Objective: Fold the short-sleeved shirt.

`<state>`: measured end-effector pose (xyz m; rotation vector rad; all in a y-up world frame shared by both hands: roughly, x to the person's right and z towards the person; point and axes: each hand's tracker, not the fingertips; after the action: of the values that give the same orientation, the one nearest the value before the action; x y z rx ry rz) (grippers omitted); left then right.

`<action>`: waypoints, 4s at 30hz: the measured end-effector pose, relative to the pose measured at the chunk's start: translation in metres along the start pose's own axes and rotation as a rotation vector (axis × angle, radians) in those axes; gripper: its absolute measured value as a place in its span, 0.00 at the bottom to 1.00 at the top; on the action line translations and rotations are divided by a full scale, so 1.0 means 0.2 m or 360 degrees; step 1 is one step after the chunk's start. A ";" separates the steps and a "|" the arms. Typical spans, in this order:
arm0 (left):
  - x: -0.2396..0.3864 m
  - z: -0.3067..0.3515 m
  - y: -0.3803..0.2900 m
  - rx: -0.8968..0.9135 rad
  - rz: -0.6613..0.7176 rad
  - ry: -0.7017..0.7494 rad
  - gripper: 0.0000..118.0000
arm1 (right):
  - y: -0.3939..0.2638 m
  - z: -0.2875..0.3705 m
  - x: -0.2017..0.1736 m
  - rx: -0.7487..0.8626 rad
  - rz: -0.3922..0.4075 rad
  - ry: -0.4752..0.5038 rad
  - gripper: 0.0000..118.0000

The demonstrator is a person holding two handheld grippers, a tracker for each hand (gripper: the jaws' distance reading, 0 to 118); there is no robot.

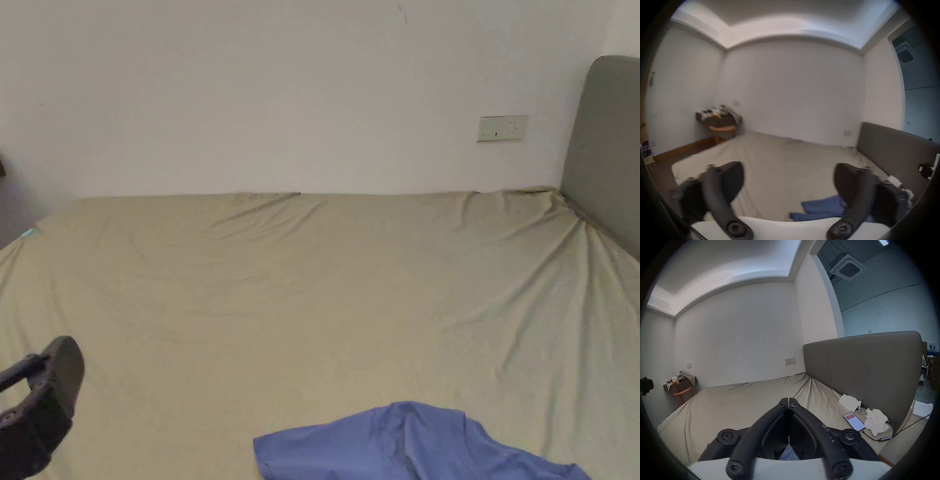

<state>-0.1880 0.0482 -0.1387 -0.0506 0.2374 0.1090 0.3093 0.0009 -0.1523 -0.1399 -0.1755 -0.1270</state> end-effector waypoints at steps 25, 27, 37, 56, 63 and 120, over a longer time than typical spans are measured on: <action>0.14 -0.22 -0.84 -0.1298 -0.0313 -0.0527 0.93 | -0.04 0.00 -0.06 -0.0049 0.0019 0.0040 0.00; 0.19 -0.21 -1.06 -0.1500 -0.0470 -0.0541 0.95 | -0.06 0.00 -0.07 -0.0072 0.0034 0.0034 0.00; 0.29 -0.30 -1.55 -0.1871 -0.0709 -0.0552 0.67 | -0.08 -0.07 -0.10 -0.0130 0.0030 0.0021 0.00; 0.25 -0.31 -1.12 -0.1379 0.0037 -0.0599 0.00 | -0.29 -0.50 0.19 -0.0454 0.0035 -0.0141 0.00; 0.36 -0.37 -1.06 -0.1351 0.0035 -0.0650 0.00 | -0.58 -1.14 0.42 -0.1050 -0.0107 0.0117 0.97; 0.26 -1.41 -0.26 -0.0233 0.0217 -0.0116 0.00 | 0.16 -1.31 -0.09 0.0057 -0.0270 0.0087 0.02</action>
<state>-0.1978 -0.0158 -0.4221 -0.1759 0.1594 0.2638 0.3401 -0.0041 -0.4155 -0.0854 -0.1346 -0.2960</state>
